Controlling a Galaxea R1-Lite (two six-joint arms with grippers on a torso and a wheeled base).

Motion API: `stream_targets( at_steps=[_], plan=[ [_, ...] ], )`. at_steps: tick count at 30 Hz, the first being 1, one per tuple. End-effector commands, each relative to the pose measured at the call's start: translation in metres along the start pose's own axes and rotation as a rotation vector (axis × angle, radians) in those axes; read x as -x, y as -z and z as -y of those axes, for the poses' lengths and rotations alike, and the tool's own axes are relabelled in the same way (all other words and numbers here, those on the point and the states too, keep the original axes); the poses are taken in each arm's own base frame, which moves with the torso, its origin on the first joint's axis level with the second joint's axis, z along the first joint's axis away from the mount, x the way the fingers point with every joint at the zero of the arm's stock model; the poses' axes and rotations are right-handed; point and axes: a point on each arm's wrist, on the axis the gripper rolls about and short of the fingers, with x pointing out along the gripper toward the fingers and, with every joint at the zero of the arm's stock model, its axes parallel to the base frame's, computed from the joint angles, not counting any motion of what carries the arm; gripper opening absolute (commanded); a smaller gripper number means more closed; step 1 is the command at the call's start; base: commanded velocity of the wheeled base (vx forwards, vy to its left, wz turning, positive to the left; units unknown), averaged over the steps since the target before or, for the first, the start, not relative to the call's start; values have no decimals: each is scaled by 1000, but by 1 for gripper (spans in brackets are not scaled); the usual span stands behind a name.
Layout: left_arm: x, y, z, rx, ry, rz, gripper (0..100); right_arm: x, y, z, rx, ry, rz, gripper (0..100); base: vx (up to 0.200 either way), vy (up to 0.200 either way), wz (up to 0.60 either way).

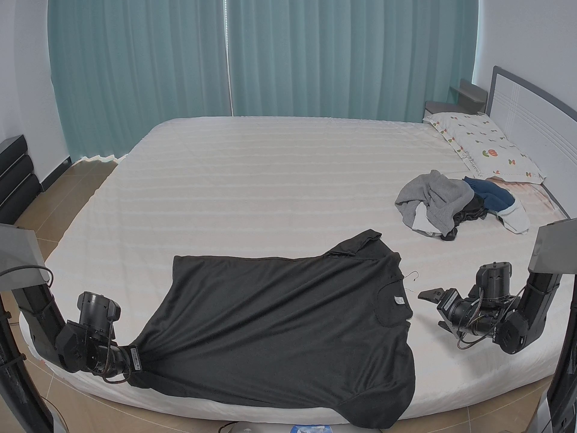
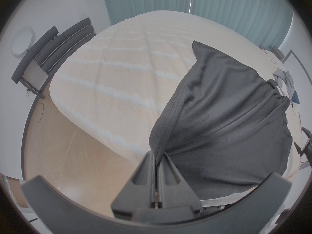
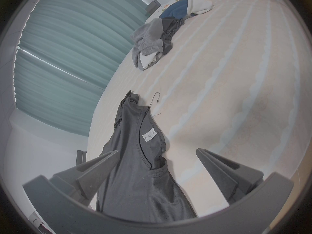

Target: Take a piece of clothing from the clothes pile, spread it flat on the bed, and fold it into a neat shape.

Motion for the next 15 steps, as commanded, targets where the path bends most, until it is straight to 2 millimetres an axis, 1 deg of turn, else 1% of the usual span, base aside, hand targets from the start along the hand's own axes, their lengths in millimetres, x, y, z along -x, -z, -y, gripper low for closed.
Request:
stream_targets(
  at_steps=[1,2,6,7,11,15],
  plan=[
    [0,-3,0,7,13,10,0,-16,11,3,14,15,-42,100,0,0,0],
    [-1,-3,0,5,18,4,100,-20,13,1,21,10,-47,100,0,0,0],
    [-2,-2,0,4,23,-2,100,-28,19,-2,38,6,-68,100,0,0,0],
    [-3,-2,1,4,22,-4,100,-32,26,-4,70,10,-87,100,0,0,0],
    [-3,-6,2,11,27,9,100,-34,31,0,149,40,-76,100,0,0,0],
    [-3,-6,3,8,47,7,100,-35,36,2,168,50,-83,100,0,0,0]
  ],
)
